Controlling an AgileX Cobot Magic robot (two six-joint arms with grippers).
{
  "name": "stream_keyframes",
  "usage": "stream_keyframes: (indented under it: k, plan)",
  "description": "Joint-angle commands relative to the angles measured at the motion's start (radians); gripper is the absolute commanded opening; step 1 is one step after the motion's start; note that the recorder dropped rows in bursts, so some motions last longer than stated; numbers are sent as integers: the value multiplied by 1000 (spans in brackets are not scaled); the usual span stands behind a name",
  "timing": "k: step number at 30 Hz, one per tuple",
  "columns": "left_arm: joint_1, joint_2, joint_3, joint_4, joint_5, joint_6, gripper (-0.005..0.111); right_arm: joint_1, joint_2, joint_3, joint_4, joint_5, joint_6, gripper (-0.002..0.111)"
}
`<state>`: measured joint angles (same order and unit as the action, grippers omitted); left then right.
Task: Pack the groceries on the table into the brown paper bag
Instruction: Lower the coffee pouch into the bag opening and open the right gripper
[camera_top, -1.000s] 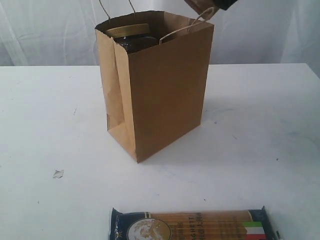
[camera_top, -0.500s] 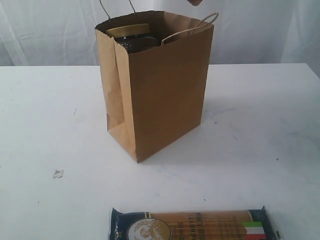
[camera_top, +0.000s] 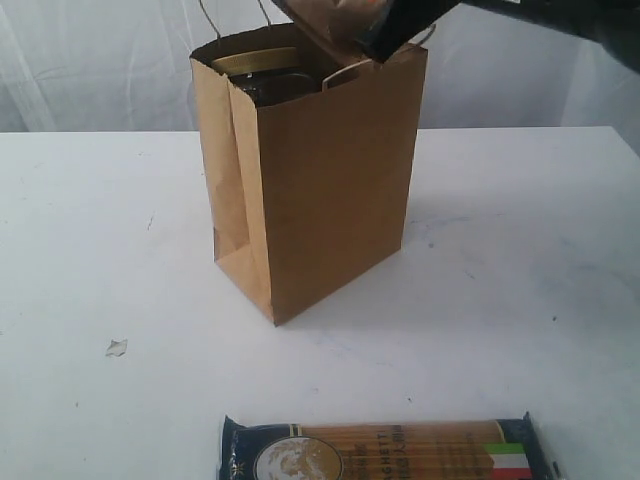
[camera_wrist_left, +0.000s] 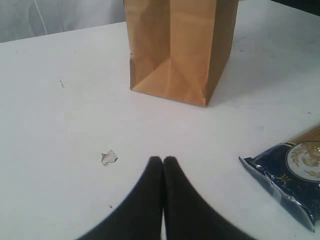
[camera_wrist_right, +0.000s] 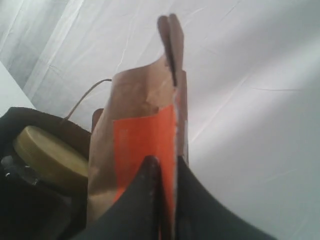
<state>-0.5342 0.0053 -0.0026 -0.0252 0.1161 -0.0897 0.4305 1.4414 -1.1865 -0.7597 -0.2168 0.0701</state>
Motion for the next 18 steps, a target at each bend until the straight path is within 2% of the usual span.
stream_keyframes:
  k: [1, 10, 18]
  plan:
    - [5, -5, 3, -5, 1, 0, 0, -1, 33, -10, 3, -60, 15, 0]
    - [5, -5, 3, -5, 1, 0, 0, -1, 86, -10, 3, -28, 131, 0]
    - [5, -5, 3, -5, 1, 0, 0, -1, 126, -53, 4, 164, 204, 0]
